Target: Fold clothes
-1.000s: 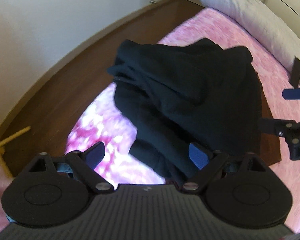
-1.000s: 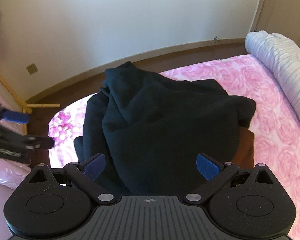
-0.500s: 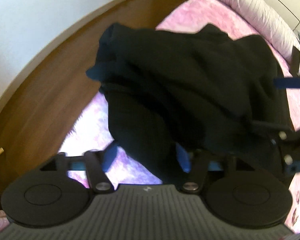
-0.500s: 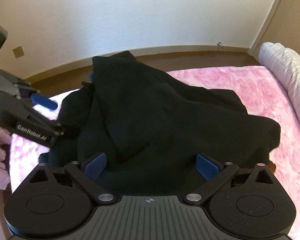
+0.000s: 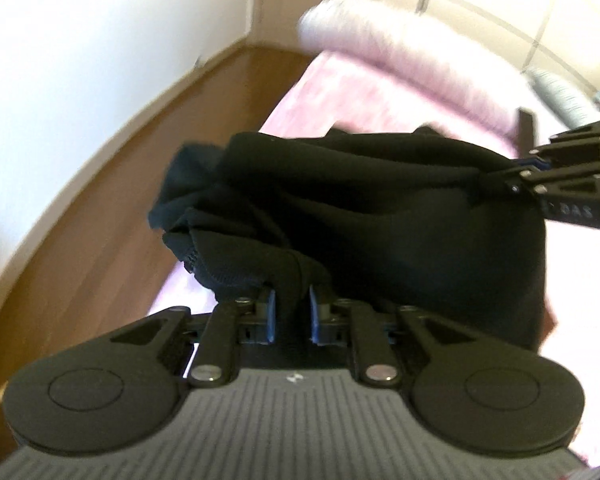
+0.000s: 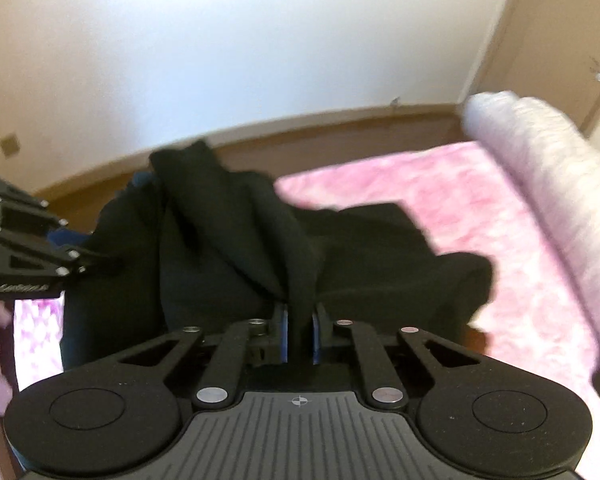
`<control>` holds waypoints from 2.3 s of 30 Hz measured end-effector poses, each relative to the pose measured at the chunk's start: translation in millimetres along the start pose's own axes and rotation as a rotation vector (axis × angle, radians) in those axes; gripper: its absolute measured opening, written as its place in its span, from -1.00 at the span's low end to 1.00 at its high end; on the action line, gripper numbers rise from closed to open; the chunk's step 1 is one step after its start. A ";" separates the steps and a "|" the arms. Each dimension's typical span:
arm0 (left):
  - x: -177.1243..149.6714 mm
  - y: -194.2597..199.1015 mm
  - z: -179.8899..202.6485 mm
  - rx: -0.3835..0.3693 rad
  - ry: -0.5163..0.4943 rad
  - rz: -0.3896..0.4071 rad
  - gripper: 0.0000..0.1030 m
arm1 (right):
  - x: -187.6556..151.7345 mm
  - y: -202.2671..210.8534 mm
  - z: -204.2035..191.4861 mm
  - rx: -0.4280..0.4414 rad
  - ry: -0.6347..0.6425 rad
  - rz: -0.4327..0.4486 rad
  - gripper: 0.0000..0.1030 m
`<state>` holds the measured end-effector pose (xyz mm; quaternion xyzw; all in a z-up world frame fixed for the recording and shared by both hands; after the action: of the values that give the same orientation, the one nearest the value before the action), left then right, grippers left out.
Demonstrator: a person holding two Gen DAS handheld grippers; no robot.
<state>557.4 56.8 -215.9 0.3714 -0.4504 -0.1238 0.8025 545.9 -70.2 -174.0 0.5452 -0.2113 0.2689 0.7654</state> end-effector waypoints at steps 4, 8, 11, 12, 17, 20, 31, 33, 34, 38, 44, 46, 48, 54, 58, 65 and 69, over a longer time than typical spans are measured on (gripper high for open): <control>19.7 27.3 55.8 -0.064 -0.088 0.069 -0.78 | -10.1 49.7 62.4 -0.057 -0.133 0.058 -0.82; 30.0 35.1 131.9 -0.159 -0.197 0.106 -0.78 | -47.4 104.3 130.5 -0.158 -0.242 0.067 -0.90; 27.3 29.3 201.8 -0.227 -0.302 0.113 -0.78 | -97.0 142.0 178.7 -0.226 -0.302 0.049 -0.90; 22.3 17.4 232.5 -0.252 -0.336 0.102 -0.78 | -117.0 150.4 191.2 -0.241 -0.318 0.038 -0.90; -19.8 -47.3 364.8 -0.344 -0.430 0.003 -0.85 | -234.8 183.9 253.0 -0.300 -0.430 -0.045 -0.90; -63.6 -89.4 443.6 -0.407 -0.523 -0.113 -0.84 | -320.0 196.5 294.8 -0.316 -0.523 -0.159 -0.88; -137.8 -126.0 556.3 -0.448 -0.599 -0.378 -0.35 | -511.8 252.5 366.5 -0.423 -0.695 -0.443 -0.30; -129.8 -139.1 549.4 -0.375 -0.587 -0.368 -0.25 | -504.4 251.4 365.2 -0.410 -0.695 -0.414 0.44; -124.9 -141.9 538.9 -0.341 -0.571 -0.366 -0.24 | -493.7 246.1 359.2 -0.387 -0.670 -0.391 0.61; -103.7 -155.3 495.6 -0.246 -0.478 -0.365 -0.20 | -452.5 223.1 325.4 -0.234 -0.546 -0.311 0.61; -85.7 -196.3 458.0 -0.247 -0.308 -0.377 -0.19 | -391.9 162.0 291.8 -0.129 -0.307 -0.255 0.61; -84.7 -209.5 453.4 -0.261 -0.277 -0.381 -0.19 | -376.4 133.1 291.5 -0.124 -0.256 -0.261 0.61; -85.1 -220.8 451.4 -0.285 -0.259 -0.376 -0.19 | -368.8 101.4 290.1 -0.108 -0.198 -0.277 0.61; -91.9 -243.0 457.5 -0.318 -0.235 -0.396 -0.37 | -370.7 30.4 274.7 -0.070 0.054 -0.349 0.14; -83.6 -240.7 473.0 -0.295 -0.271 -0.368 -0.73 | -385.2 40.4 287.2 -0.097 0.099 -0.293 -0.77; -59.9 -221.6 552.2 -0.319 -0.395 -0.272 -0.79 | -441.7 131.4 393.9 -0.283 -0.129 -0.213 -0.85; -56.0 -219.6 637.8 -0.365 -0.469 -0.212 -0.81 | -518.6 190.3 459.3 -0.406 -0.227 -0.228 -0.86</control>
<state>36.0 -374.6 -203.4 0.2273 -0.5523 -0.3677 0.7128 12.5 -550.1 -211.4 0.4271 -0.2826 0.0702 0.8560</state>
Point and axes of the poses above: each gripper's, at about its wrist camera, not at the fingertips, and y roughly against the way its jaws point, z to its right, x to its top, the point moved 2 cm from there along -y, roughly the way its jaws point, and after that the axes turned 15 degrees about -x, right-handed, at the moved point
